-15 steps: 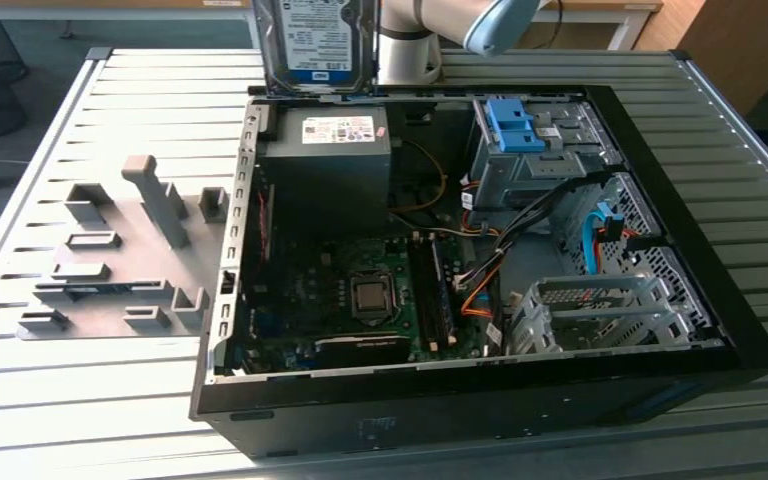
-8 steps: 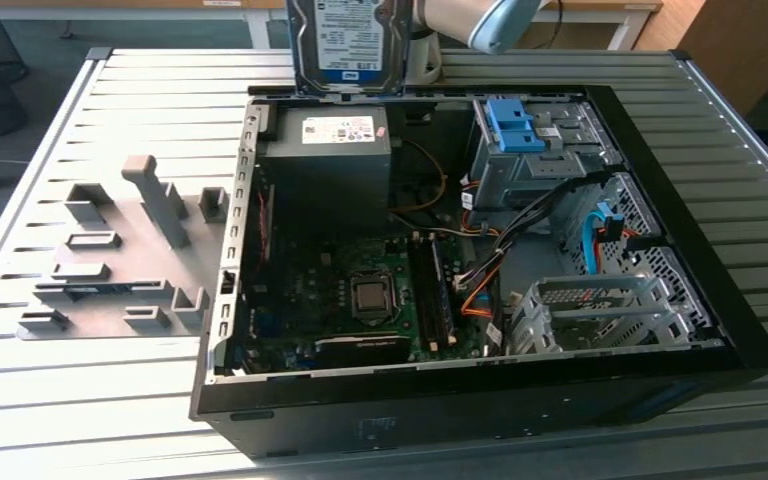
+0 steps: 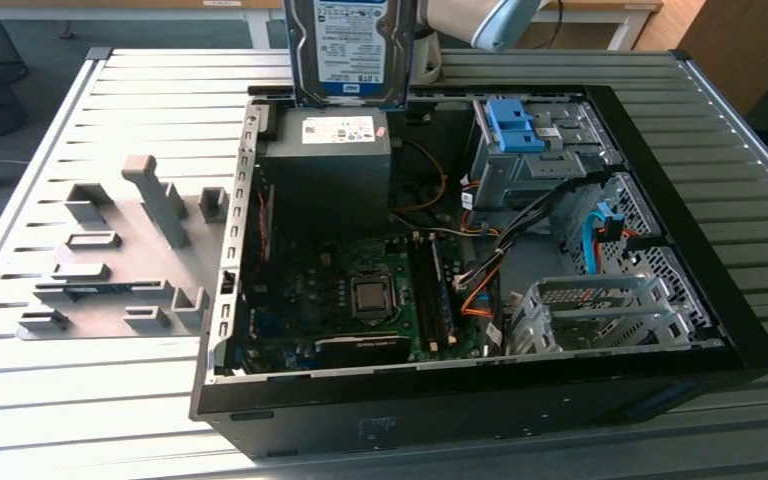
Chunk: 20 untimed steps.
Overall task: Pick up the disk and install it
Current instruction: 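Pick up the disk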
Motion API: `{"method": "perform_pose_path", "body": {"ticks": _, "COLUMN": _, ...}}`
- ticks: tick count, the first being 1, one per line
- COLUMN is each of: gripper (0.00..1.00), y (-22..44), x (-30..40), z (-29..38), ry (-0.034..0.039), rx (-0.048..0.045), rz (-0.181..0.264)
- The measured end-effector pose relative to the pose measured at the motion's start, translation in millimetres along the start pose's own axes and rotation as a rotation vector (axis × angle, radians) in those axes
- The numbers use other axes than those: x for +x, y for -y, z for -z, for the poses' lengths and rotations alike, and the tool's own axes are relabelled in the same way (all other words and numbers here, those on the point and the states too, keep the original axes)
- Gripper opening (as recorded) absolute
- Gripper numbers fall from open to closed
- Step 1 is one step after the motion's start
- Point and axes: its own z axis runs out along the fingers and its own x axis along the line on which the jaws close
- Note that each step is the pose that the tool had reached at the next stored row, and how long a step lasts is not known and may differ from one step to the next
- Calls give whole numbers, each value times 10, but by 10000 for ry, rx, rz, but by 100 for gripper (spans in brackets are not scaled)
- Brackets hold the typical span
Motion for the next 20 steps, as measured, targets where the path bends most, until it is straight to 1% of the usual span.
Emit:
{"method": "perform_pose_path", "body": {"ticks": 5, "gripper": 36, "y": 13, "x": 210, "z": -7, "ry": 0, "rx": 0, "rz": 0}}
{"method": "perform_pose_path", "body": {"ticks": 6, "gripper": 36, "y": 16, "x": 236, "z": -9, "ry": 1, "rx": 1, "rz": 0}}
{"method": "perform_pose_path", "body": {"ticks": 8, "gripper": 36, "y": 22, "x": 262, "z": -10, "ry": 2, "rx": 20, "rz": 3}}
{"method": "perform_pose_path", "body": {"ticks": 9, "gripper": 36, "y": 24, "x": 275, "z": -10, "ry": 4, "rx": 52, "rz": 4}}
{"method": "perform_pose_path", "body": {"ticks": 12, "gripper": 36, "y": 26, "x": 305, "z": -12, "ry": 28, "rx": 210, "rz": 15}}
{"method": "perform_pose_path", "body": {"ticks": 13, "gripper": 36, "y": 27, "x": 322, "z": -15, "ry": 33, "rx": 241, "rz": 15}}
{"method": "perform_pose_path", "body": {"ticks": 14, "gripper": 36, "y": 29, "x": 352, "z": -19, "ry": 34, "rx": 252, "rz": 15}}
{"method": "perform_pose_path", "body": {"ticks": 20, "gripper": 36, "y": 46, "x": 604, "z": -63, "ry": 34, "rx": 255, "rz": 14}}
